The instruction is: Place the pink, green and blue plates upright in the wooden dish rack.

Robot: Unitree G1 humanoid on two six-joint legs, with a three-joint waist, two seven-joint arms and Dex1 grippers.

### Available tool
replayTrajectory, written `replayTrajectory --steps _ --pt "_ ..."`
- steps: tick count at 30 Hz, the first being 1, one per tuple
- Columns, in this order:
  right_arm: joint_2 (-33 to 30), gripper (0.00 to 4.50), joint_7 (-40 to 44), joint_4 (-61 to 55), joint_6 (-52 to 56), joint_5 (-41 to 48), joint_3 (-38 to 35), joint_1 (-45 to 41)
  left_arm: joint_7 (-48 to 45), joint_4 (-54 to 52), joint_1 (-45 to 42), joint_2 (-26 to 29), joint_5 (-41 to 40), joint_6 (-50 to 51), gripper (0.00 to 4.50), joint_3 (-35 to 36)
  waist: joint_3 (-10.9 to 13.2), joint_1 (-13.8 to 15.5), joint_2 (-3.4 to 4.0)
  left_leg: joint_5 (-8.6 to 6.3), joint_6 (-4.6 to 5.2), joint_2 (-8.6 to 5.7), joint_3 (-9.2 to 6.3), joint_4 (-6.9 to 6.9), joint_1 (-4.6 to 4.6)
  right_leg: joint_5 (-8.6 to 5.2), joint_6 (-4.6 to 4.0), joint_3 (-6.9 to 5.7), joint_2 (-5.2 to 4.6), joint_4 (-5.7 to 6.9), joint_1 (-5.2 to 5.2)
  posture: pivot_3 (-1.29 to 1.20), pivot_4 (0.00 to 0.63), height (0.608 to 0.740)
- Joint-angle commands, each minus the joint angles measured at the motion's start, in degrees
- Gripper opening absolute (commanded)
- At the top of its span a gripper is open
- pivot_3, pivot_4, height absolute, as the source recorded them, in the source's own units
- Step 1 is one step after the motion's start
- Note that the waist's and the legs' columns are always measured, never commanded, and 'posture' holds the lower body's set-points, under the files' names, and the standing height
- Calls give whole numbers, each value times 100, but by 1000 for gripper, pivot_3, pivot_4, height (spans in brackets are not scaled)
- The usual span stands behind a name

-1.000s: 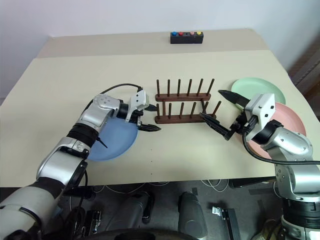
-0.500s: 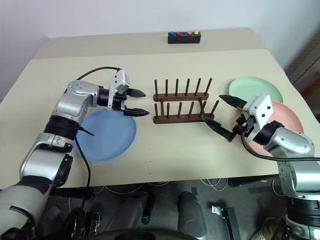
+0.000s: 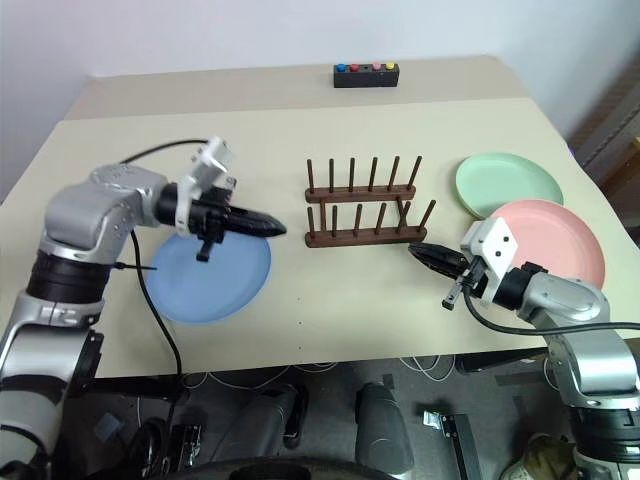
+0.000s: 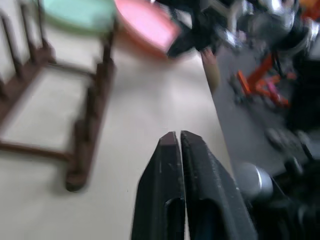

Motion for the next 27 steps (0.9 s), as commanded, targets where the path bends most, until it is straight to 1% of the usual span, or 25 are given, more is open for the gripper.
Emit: replayTrajectory --steps 1,3,4,6,7,10,13,19,21,27 --pt "42 0 -107 110 -314 -332 106 -47 535 -362 173 -172 301 -245 19 -318 0 7 -1 0 0 0 0 0 0 0 0 0 0 0 0 0 150 740" --pt "83 0 -156 185 -408 -449 174 -42 842 -424 281 -272 605 -575 19 -535 0 13 -1 0 0 -1 0 1 0 0 0 0 -1 -1 1 0 150 740" --pt "114 0 -189 199 -453 -492 206 -33 1069 -367 296 -362 756 -565 19 -654 0 17 -1 0 0 -1 1 1 -1 0 0 2 -2 -2 1 0 150 740" --pt "187 0 -237 220 -497 -544 258 -41 1517 -224 298 -616 1095 -853 19 -844 0 25 -1 0 0 -2 1 1 -1 0 0 2 -2 -3 2 0 150 740" --pt "214 0 -262 234 -526 -592 291 -45 1597 -160 235 -742 981 -496 19 -835 0 25 -1 0 0 -2 1 1 -1 0 0 2 -2 -3 2 0 150 740" --pt "252 0 -339 302 -628 -751 382 -52 1679 -248 189 -856 1026 -402 19 -969 0 7 -1 0 0 -2 1 1 -1 0 0 1 -2 -4 2 0 150 740" --pt "300 0 -441 417 -668 -886 459 -116 1974 -27 50 -942 1386 -482 19 -1227 0 5 0 0 0 -1 1 0 0 0 0 1 0 -2 1 0 150 740" --pt "406 0 -718 828 -846 -1312 638 -368 2404 621 -155 -1414 1660 -629 19 -1332 0 10 -1 1 -1 -2 1 0 0 0 0 1 0 -3 1 0 150 740" --pt "391 0 -792 1014 -938 -1508 727 -433 2583 875 -234 -1578 1712 -547 19 -1261 0 13 -1 1 -1 -2 1 1 0 0 0 1 0 -3 2 0 150 740" --pt "487 0 -1038 1508 -1037 -1828 893 -745 2783 1423 -352 -1864 1986 -916 19 -1340 0 4 -1 13 -21 -3 1 0 0 0 0 1 0 -3 1 0 150 740"
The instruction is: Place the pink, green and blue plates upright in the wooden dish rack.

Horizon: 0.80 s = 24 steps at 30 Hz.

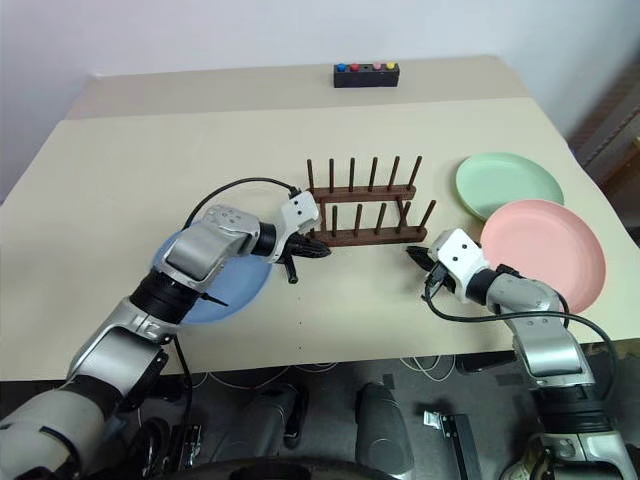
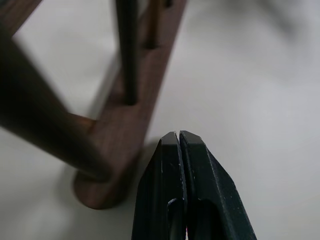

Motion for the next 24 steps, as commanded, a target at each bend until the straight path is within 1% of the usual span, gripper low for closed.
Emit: replayTrajectory --steps 1,13,16,20,24 --pt "88 0 -196 180 -159 -177 25 -277 112 260 -199 -170 185 -338 19 -26 0 3 0 2 -3 0 0 0 0 0 0 0 0 0 0 0 150 740" --pt "461 0 -778 1317 -481 -759 299 -1236 272 1595 -645 -627 340 -1121 19 287 0 -2 0 6 -9 -2 0 1 0 1 0 0 -1 1 0 0 150 740" --pt "489 0 -817 1471 -539 -798 329 -1372 361 2054 -819 -697 403 -1455 19 382 0 -4 0 6 -10 -2 1 2 0 1 2 -1 -1 1 0 0 150 740" --pt "463 0 -843 1665 -635 -831 307 -1551 471 3026 -1268 -805 442 -1996 19 613 0 -6 0 7 -10 -3 0 2 0 2 2 -1 -1 2 -1 0 150 740" --pt "461 0 -908 1882 -716 -859 285 -1708 380 3741 -1615 -881 519 -2484 19 714 0 -21 0 6 -10 -3 1 0 0 2 4 -1 0 2 -2 0 150 740"
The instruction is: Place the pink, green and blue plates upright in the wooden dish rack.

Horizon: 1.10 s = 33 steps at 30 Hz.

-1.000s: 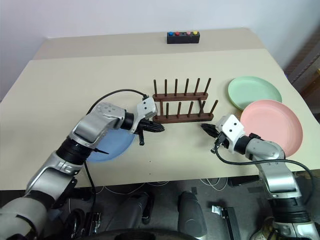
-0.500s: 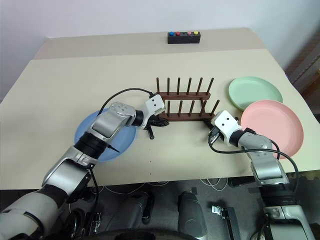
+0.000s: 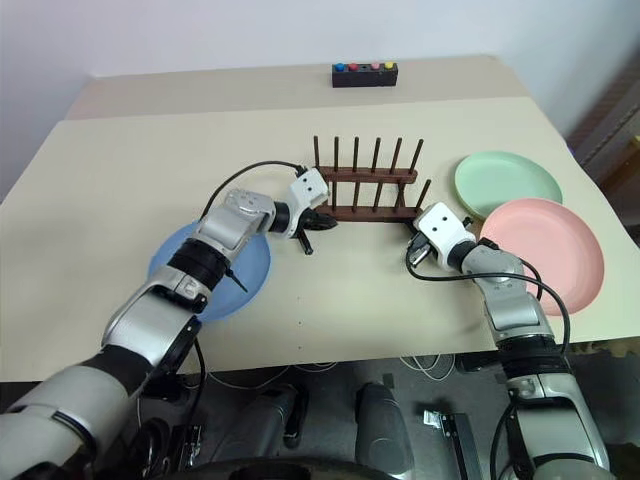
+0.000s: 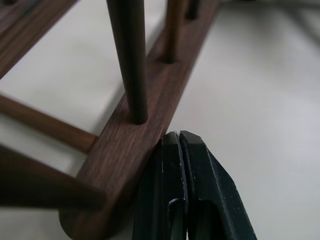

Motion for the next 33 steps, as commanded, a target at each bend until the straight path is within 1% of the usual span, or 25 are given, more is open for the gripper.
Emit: replayTrajectory --steps 1,12,18,27,30,33 --pt "-13 0 -110 77 -189 -18 -120 -211 -94 370 -297 -66 86 -467 19 175 0 2 0 0 0 0 0 -1 0 0 0 0 0 0 -1 0 150 740" --pt "50 0 -253 532 -380 -103 -72 -556 -44 1279 -704 -298 237 -1033 19 422 0 2 0 0 0 -3 0 0 -2 1 3 0 -2 0 -1 0 150 740" --pt "89 0 -332 848 -506 -142 -50 -795 -3 1566 -846 -417 340 -1253 19 510 0 -11 0 1 0 -3 1 1 -2 2 5 0 -2 0 -1 0 150 740" --pt "70 0 -229 872 -545 -142 -57 -783 -59 1502 -853 -435 409 -1286 19 619 0 -16 0 1 0 -3 1 1 -2 3 6 0 -2 0 -2 0 150 740" --pt "116 0 -342 1117 -668 -317 47 -915 -130 1345 -817 -431 355 -1241 19 683 0 -20 0 1 0 -3 1 1 -2 3 6 0 -2 1 -1 0 150 740" --pt "193 0 -441 1255 -718 -302 9 -1027 -338 1055 -790 -395 195 -1074 19 829 0 -31 0 1 0 -3 1 1 -2 3 6 0 -2 1 -2 0 150 740"
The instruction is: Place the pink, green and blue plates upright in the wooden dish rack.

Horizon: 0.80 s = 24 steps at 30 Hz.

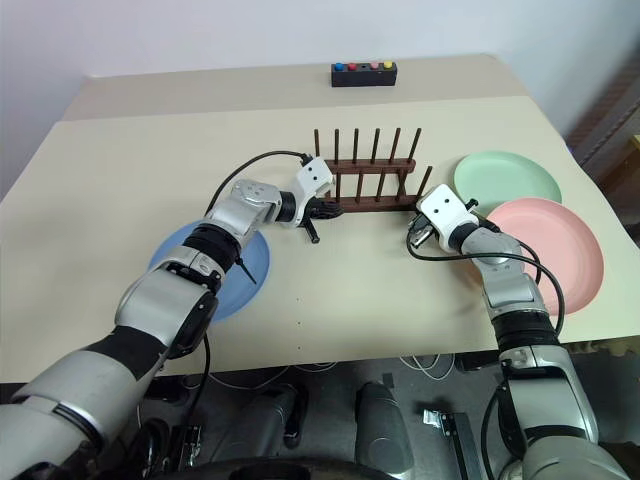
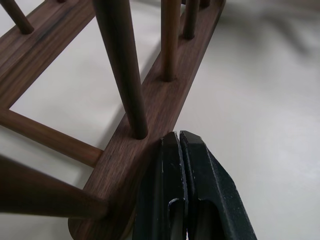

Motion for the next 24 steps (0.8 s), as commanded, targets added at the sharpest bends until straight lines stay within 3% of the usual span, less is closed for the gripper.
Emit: replayTrajectory --steps 1,7,13,17,20,24 --pt "94 0 -164 150 -149 -51 -23 -227 -324 -648 -107 87 -320 292 19 304 0 -1 0 0 0 1 0 0 0 0 0 0 0 0 0 0 150 740" --pt "143 0 -290 513 -330 -143 19 -396 -849 -1818 103 404 -811 1145 19 621 0 -18 0 1 -1 1 0 -1 0 0 0 1 0 1 -1 0 150 740" --pt "93 0 -39 79 -265 59 -88 -292 -1202 -3103 562 819 -1279 1933 19 748 0 -34 1 3 -6 2 0 -1 0 0 0 2 1 4 -4 0 150 740" --pt "-278 0 1318 -1934 1061 1543 -503 542 -1466 -4122 1085 1385 -1707 2226 19 1039 0 -14 1 3 -6 5 -2 -3 -4 0 0 2 1 3 -9 0 150 740" --pt "-469 788 1624 -3018 2175 2607 -973 893 -1759 -4485 1231 1743 -2235 2844 808 1257 0 2 1 2 -5 4 -3 0 -7 0 0 2 1 2 -12 0 150 740" --pt "-747 2771 1728 -4010 3015 3431 -1533 1189 -2147 -5056 1348 2209 -2887 3517 2877 1508 0 20 1 -14 23 5 -5 4 -6 3 -4 2 2 5 -8 0 150 740"
